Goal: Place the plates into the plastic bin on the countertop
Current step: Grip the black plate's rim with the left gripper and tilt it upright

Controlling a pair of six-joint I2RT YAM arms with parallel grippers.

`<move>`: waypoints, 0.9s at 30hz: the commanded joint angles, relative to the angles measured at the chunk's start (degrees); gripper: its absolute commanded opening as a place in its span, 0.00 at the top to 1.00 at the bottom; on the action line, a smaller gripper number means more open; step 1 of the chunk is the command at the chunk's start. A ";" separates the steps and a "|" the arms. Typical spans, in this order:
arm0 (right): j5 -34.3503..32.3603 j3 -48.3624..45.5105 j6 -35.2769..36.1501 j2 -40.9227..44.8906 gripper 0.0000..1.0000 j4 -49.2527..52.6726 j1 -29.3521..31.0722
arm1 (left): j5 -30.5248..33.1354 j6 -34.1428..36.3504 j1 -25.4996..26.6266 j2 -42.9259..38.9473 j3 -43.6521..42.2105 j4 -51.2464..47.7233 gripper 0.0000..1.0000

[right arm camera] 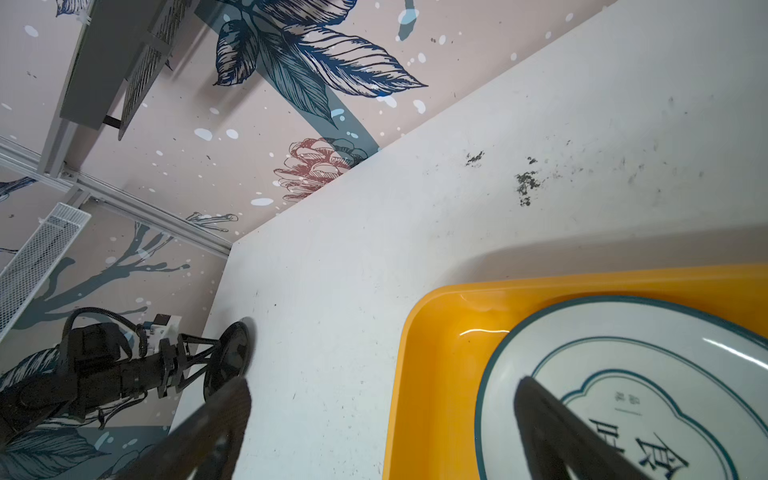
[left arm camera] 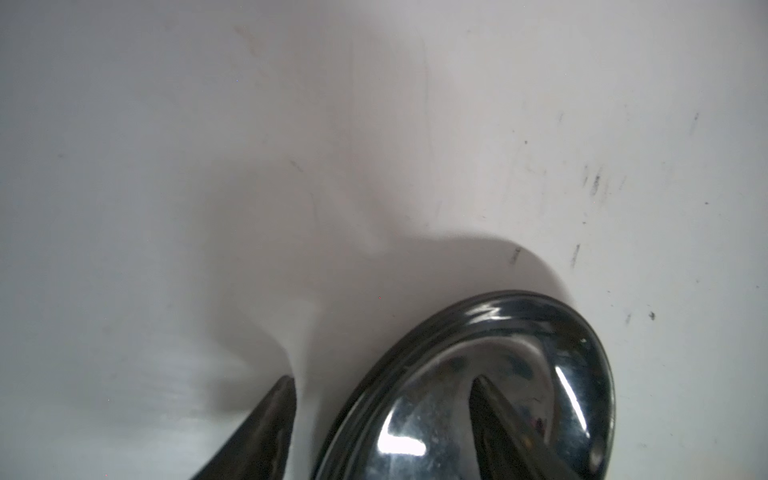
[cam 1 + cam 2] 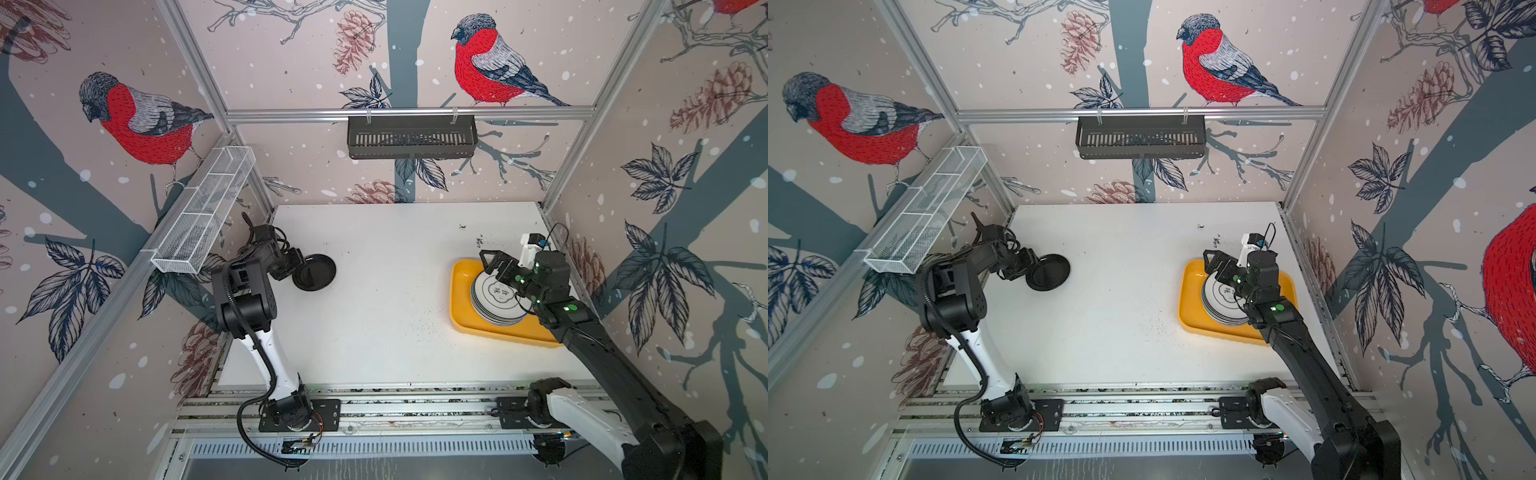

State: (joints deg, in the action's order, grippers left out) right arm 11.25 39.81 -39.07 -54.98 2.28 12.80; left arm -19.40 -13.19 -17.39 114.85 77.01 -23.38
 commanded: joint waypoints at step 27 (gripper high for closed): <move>-6.50 5.34 0.91 -8.86 0.01 -3.17 5.23 | -15.61 5.15 17.36 6.34 4.21 -7.21 0.69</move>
State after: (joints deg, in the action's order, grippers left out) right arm 5.76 44.47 -38.81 -63.68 -0.03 17.93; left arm -34.98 -9.23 -1.06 120.38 81.01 -26.50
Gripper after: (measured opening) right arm 0.995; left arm 0.320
